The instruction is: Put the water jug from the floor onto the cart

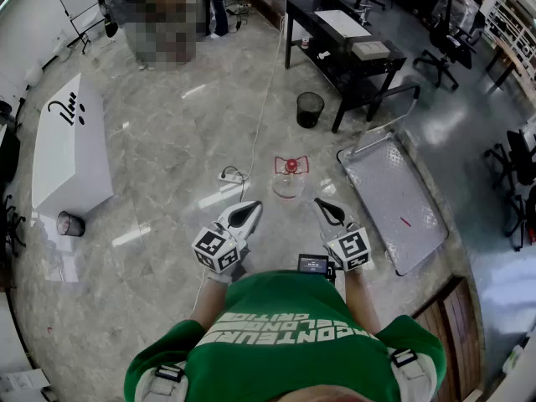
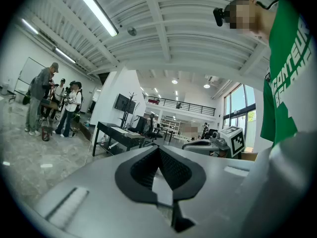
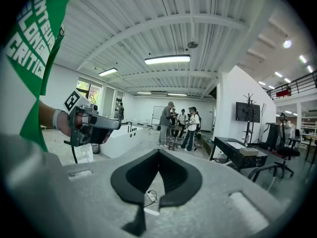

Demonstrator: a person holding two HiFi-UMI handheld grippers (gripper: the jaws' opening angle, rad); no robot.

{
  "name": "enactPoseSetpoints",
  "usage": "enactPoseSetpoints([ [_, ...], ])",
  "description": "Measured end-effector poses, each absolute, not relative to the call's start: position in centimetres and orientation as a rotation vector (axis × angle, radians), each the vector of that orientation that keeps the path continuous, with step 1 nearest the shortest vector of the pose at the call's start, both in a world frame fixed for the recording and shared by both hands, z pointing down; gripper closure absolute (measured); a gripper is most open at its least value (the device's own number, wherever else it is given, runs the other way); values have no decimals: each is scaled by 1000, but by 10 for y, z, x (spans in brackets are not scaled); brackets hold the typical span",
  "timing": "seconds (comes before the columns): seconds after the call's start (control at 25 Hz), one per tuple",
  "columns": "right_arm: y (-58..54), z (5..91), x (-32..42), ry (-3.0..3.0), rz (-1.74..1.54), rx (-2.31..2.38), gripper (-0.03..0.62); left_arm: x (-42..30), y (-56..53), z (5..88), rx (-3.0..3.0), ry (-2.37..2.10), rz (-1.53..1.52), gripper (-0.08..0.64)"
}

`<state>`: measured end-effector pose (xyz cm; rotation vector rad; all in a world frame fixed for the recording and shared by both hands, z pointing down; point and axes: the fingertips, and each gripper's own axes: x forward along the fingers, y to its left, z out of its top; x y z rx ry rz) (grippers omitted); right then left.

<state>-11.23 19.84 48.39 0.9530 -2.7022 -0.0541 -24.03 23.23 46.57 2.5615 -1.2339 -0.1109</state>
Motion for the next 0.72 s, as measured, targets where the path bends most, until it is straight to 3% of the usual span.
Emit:
enactPoseSetpoints([
  [0.72,205,484,-101,-2696,-27,967,598,-223,249,468,2549,-1189,-113,546],
])
